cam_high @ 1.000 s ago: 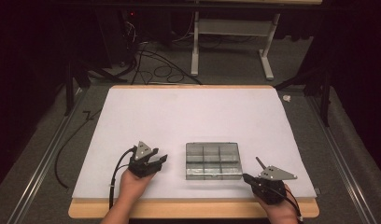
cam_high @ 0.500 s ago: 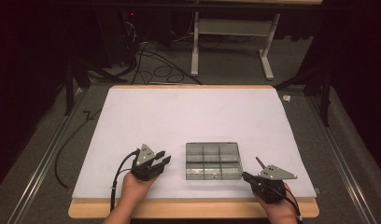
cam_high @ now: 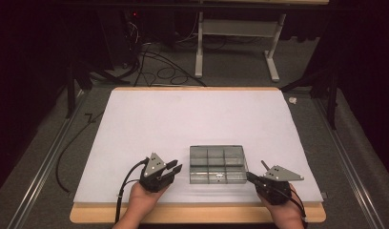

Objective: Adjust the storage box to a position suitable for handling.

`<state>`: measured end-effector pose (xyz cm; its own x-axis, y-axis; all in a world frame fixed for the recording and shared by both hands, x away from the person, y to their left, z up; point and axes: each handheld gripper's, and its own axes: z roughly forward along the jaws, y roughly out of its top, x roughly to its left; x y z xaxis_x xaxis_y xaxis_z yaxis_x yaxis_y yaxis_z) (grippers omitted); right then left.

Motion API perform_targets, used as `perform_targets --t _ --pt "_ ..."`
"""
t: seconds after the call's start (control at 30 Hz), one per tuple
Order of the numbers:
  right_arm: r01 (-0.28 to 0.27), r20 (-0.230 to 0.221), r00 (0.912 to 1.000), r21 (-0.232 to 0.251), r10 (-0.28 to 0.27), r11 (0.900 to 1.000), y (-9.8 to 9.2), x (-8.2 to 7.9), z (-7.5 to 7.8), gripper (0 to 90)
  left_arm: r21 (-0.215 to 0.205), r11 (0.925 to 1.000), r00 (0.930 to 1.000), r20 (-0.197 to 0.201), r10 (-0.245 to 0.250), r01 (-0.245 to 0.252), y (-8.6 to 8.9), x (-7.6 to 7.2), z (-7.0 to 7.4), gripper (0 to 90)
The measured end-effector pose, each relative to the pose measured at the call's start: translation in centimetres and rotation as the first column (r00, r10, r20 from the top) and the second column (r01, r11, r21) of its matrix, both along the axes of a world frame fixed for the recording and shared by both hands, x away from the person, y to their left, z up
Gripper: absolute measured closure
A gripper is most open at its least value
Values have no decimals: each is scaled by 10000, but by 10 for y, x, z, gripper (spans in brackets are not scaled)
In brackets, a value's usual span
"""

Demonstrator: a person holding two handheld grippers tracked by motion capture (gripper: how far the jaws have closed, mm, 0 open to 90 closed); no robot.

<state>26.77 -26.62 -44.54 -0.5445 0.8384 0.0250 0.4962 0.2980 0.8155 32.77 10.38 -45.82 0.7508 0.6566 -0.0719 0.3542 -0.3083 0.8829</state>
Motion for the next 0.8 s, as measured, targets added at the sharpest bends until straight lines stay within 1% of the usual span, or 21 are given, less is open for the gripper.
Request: perform_targets --t 0.07,0.13,0.2,0.3,0.37,0.47,0.53,0.7,0.8 --pt "-2 49 10000 62 1 10000 0 1 1 900 -5 9997 9997 -38 -241 241 -2 -4 2 726" --pt "0 96 10000 160 -1 9999 0 4 3 900 33 9994 9994 35 -335 335 -3 -7 4 728" --pt "-16 100 9999 207 14 9998 0 6 4 900 -25 9993 9993 44 -377 377 -4 -10 6 732" --pt "-91 139 9999 211 88 9997 2 8 4 900 -257 9979 9980 -222 -593 587 -3 -13 8 785" --pt "-138 167 9998 184 135 9997 3 8 5 900 -278 9977 9978 -237 -625 618 -4 -15 10 800" --pt "-143 214 9997 232 138 9996 3 10 6 900 -347 9975 9972 -404 -635 621 -4 -16 8 822" --pt "-154 246 9996 266 148 9995 3 11 7 900 -443 9966 9956 -605 -716 690 -5 -15 6 834" --pt "-138 314 9994 261 130 9996 3 12 9 900 -738 9937 9946 -549 -884 842 -9 -15 6 848" --pt "-151 377 9992 283 141 9995 3 12 10 900 -766 9923 9934 -545 -1013 970 -13 -13 6 865"
